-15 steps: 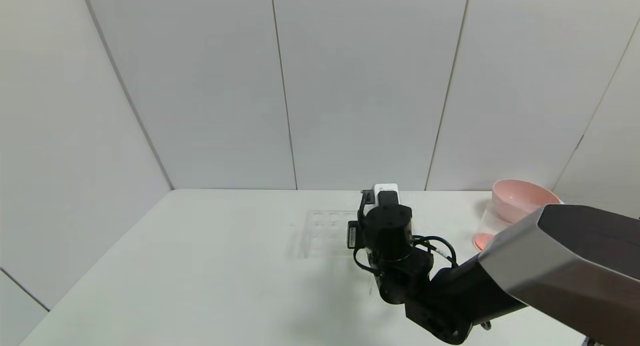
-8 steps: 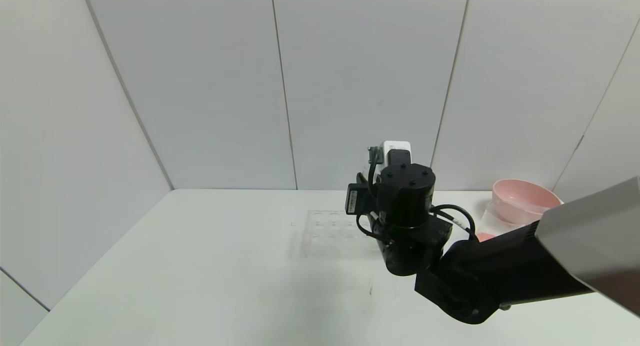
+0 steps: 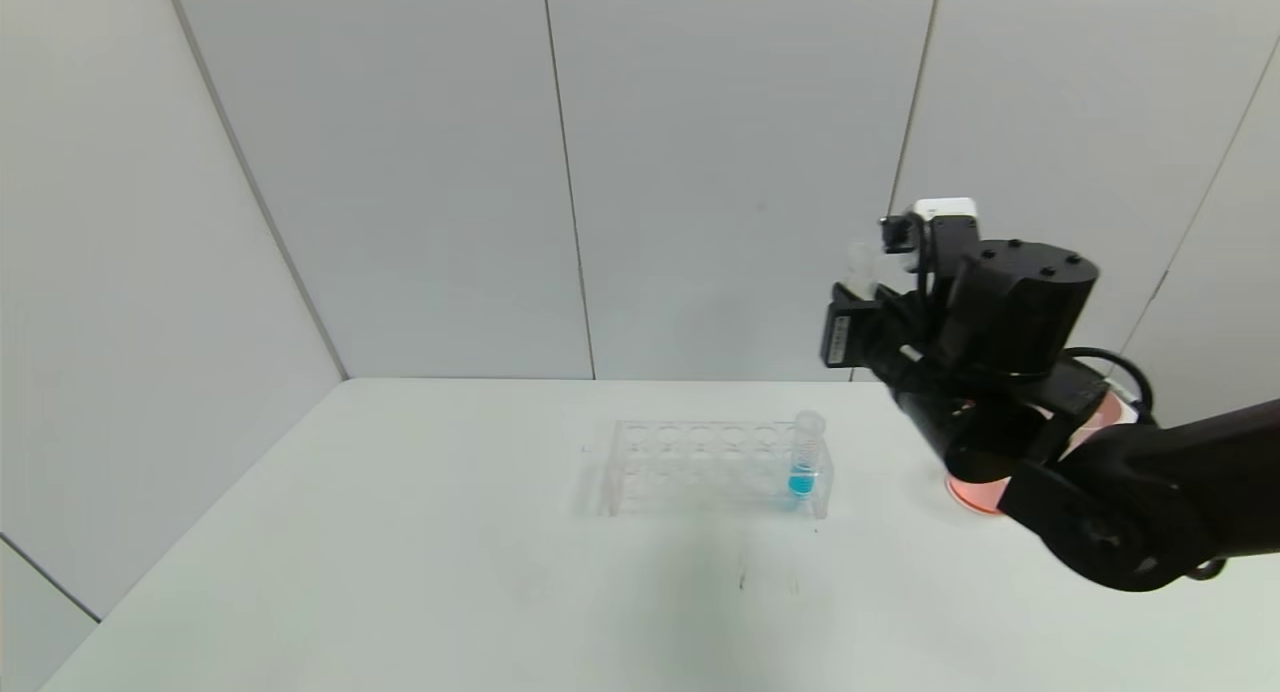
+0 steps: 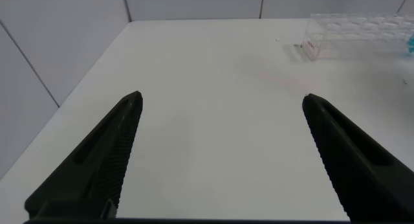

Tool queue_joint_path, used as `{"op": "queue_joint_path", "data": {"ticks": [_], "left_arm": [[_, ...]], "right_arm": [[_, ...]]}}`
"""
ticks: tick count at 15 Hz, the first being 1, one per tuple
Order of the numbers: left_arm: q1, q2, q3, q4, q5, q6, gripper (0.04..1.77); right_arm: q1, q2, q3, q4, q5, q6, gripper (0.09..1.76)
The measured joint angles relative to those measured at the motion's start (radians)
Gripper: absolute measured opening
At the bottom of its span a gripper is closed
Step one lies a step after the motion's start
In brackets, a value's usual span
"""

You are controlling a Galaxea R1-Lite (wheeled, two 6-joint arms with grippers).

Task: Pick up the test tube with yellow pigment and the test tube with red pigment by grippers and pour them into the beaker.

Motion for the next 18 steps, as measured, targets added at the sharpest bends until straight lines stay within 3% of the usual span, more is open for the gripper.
{"op": "queue_joint_path", "data": {"ticks": [3,7,10,13,18], "left_arm": [[0.0,0.0,0.0,0.0,0.0,0.0,1.76],[0.0,0.0,0.0,0.0,0.0,0.0,1.76],[0.0,0.0,0.0,0.0,0.0,0.0,1.76],[0.0,0.0,0.0,0.0,0.0,0.0,1.76],[0.0,0.0,0.0,0.0,0.0,0.0,1.76]], "right_arm": [[-0.223,-0.048,0.074,-0.011,0.109,-0.049,0.5],[-0.543,-0.054,0.133,-0.058,0.323,-0.142,0.5],[-0.727,-0.031,0.146,-0.09,0.495,-0.234,0.5],[-0.827,-0.005,0.147,-0.1,0.636,-0.384,0.5],[-0.836,0.02,0.199,-0.241,0.831,-0.599,0.5]]}}
